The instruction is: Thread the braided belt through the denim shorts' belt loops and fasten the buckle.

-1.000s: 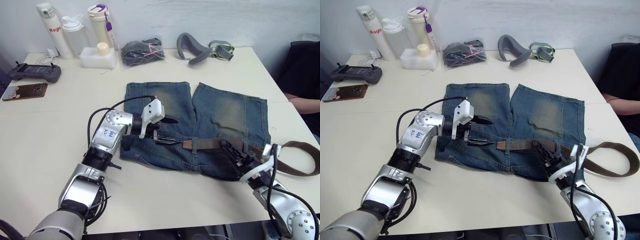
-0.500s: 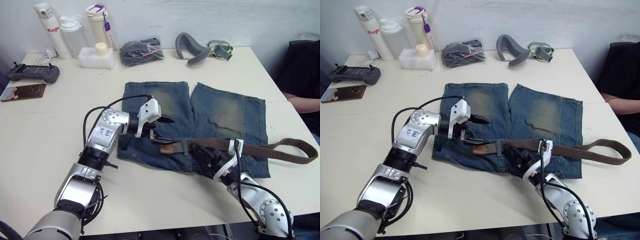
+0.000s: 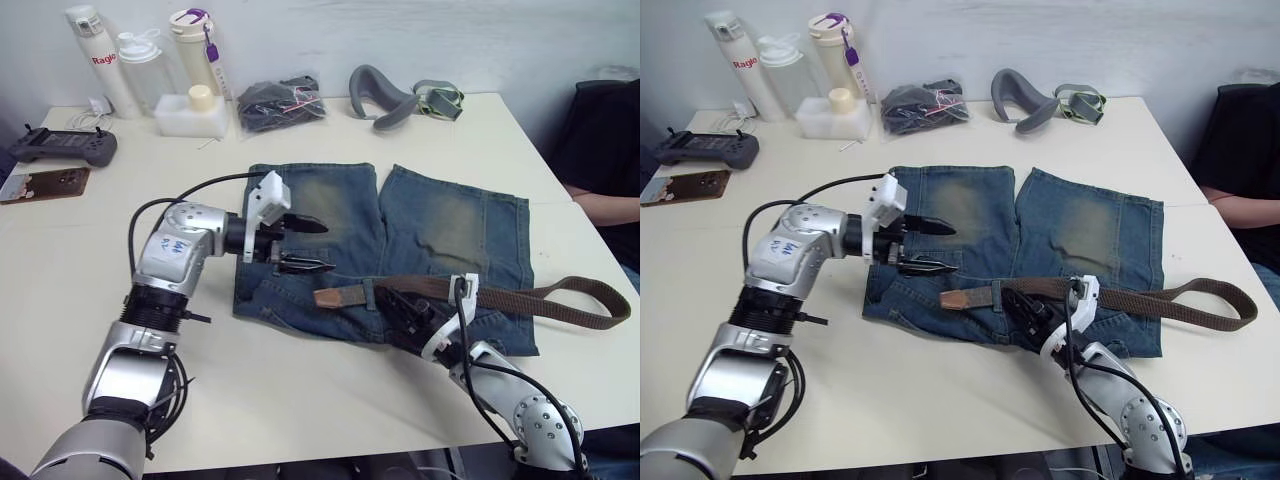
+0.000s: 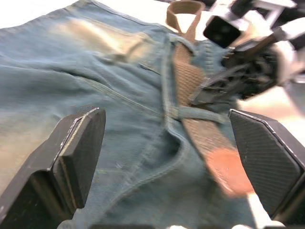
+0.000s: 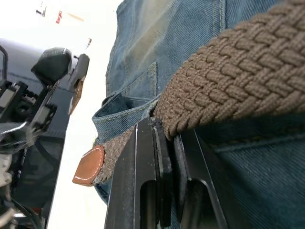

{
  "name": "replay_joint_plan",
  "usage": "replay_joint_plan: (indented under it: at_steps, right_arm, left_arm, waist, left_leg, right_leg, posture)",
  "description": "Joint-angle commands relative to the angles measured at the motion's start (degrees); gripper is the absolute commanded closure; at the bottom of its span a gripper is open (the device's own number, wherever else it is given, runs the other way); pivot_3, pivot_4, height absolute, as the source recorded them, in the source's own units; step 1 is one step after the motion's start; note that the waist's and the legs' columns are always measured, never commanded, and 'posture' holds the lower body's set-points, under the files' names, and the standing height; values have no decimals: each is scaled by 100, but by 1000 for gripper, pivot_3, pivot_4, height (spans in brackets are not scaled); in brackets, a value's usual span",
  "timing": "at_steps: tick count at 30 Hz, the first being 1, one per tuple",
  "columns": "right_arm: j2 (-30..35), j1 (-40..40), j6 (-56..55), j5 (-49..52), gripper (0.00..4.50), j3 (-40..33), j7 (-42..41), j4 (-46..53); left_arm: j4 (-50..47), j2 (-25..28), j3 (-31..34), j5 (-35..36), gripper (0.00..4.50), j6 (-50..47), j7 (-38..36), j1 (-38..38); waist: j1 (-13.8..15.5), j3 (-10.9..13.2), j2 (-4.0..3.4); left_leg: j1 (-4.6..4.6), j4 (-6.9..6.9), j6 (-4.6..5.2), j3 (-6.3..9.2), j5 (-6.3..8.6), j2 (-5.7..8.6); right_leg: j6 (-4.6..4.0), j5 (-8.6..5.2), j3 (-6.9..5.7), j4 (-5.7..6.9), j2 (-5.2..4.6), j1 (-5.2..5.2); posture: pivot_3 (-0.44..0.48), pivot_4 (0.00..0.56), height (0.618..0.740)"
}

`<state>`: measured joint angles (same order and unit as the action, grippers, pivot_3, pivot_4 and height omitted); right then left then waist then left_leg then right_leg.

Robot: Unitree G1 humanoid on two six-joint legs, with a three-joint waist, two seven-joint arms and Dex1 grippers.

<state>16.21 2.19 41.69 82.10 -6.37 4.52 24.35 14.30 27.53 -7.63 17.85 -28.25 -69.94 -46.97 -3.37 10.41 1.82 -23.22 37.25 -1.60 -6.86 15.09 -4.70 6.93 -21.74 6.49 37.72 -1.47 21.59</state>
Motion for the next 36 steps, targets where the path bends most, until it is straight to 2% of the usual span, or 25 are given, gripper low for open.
replay_joint_plan:
  at_steps: [1,3,5,6,7,10,12,16,20,28,31,36]
  right_arm:
    - [275,-158,-35,-308,4450,-99,-304,363]
    - [313,-139,-4,-360,4450,-75,-349,365]
    - [396,-107,58,-464,3623,-22,-386,378]
    - [453,-98,72,-574,3395,7,-441,398]
    - [509,-98,78,-676,2885,25,-495,457]
    - [749,-106,136,-915,1659,71,-612,728]
    - [908,-71,171,-1013,831,28,-657,890]
    - [1399,304,276,-854,831,-280,-794,1330]
    - [1730,727,289,-587,831,-620,-888,1595]
    - [1975,1280,210,-313,831,-1023,-932,1850]
    - [2097,1439,178,-351,800,-1213,-926,1941]
    - [2646,1846,244,-748,800,-1815,-1176,2034]
  left_arm:
    - [-580,1113,303,995,0,-1892,-1002,87]
    - [-1049,1386,286,1422,0,-2747,-1071,231]
    - [-1499,1634,98,1545,0,-3459,-938,272]
    - [-1647,1726,9,1623,0,-3756,-919,258]
    - [-1695,1744,-90,1737,0,-4085,-936,229]
    - [-1420,1590,-474,1864,0,-5256,-682,-94]
    - [-1384,1515,-731,1768,0,-5594,-428,-166]
    - [-886,915,-674,1818,0,-6279,244,-385]
    - [-457,415,-430,1958,0,-6425,723,-566]
    - [-52,94,-338,2079,0,-6425,1197,-717]
    - [101,55,-281,2172,815,-6425,1277,-779]
    - [213,-174,69,2149,3085,-6318,1485,-851]
  waist:
    - [-18,1,-1]
    - [-36,2,-4]
    - [-52,3,-5]
    - [-44,4,-6]
    - [-41,5,-5]
    - [-31,6,-6]
    - [30,7,-8]
    - [36,10,-7]
    - [32,11,-4]
    - [35,11,-4]
    - [46,12,-4]
    - [68,15,-2]
  left_leg:
    - [2,-3,-2,2,-1,-1]
    - [2,-4,-4,1,-2,-3]
    - [1,-7,-8,4,-4,-4]
    - [1,-9,-8,5,-4,-8]
    - [0,-8,-7,7,-3,-12]
    - [-3,-7,-1,8,0,-13]
    - [-2,0,0,12,0,-8]
    - [-5,0,1,22,1,8]
    - [-7,2,-2,22,-1,7]
    - [1,5,-12,20,-7,8]
    - [-1,4,-12,21,-7,10]
    - [-1,5,-10,19,-6,16]
  right_leg:
    - [-6,-3,-2,2,2,1]
    - [-10,-5,-2,5,6,5]
    - [-15,-8,-5,7,5,8]
    - [-15,-8,-6,7,3,8]
    - [-15,-8,-8,7,-3,7]
    - [-15,-8,-7,6,-10,6]
    - [-14,-8,-9,7,-11,2]
    - [-14,-8,-12,3,-6,0]
    - [-14,-8,-12,3,-2,2]
    - [-13,-8,-10,14,-2,0]
    - [-13,-8,-10,12,-5,0]
    - [-11,-7,-10,9,-6,-1]
  posture:
    - [0,150,740]
    - [0,150,740]
    - [0,150,740]
    - [0,150,740]
    - [0,150,740]
    - [0,150,740]
    - [0,150,740]
    - [0,150,740]
    - [0,150,740]
    - [0,150,740]
    - [0,150,740]
    - [0,150,740]
